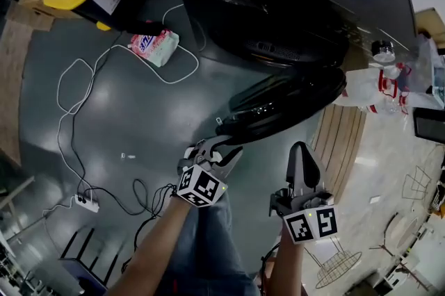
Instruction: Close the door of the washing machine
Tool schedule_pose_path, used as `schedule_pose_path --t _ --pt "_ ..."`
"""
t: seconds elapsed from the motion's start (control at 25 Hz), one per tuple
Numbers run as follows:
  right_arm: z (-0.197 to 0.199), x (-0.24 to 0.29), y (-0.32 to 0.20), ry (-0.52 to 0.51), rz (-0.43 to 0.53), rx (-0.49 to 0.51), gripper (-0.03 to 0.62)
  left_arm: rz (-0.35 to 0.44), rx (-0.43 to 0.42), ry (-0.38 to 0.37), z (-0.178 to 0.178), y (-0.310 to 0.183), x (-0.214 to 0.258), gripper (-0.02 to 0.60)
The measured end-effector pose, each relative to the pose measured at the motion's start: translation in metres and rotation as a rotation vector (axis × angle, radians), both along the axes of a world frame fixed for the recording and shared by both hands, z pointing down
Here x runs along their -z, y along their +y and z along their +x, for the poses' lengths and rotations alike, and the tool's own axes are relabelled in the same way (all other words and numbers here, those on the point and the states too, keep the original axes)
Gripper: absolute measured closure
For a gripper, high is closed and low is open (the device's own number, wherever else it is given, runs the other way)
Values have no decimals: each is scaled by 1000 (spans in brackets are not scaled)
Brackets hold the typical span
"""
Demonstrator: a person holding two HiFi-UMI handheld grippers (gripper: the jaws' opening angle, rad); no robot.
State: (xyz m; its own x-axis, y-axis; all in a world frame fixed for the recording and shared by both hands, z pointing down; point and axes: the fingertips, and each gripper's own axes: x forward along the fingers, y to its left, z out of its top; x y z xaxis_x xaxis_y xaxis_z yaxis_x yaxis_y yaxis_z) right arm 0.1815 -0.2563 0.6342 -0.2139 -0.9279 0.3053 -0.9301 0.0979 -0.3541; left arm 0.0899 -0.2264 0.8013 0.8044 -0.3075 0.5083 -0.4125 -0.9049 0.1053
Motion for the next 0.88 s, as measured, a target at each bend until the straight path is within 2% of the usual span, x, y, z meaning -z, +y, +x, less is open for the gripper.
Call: schedule_pose_path --t 0.12,0.44,0.68,0.88 --pt "2 -9 2 0 -13 3 585 10 0 -10 6 -6 -8 499" --pt "3 -8 -17 -7 -12 11 585 20 -77 -97 -3 -30 -12 502" --pt "-3 -3 -47 -6 -4 30 585 67 -101 -139 -27 -117 -12 500" --pt "-12 -15 -61 -16 -23 31 585 92 -166 -155 -32 -196 -10 486"
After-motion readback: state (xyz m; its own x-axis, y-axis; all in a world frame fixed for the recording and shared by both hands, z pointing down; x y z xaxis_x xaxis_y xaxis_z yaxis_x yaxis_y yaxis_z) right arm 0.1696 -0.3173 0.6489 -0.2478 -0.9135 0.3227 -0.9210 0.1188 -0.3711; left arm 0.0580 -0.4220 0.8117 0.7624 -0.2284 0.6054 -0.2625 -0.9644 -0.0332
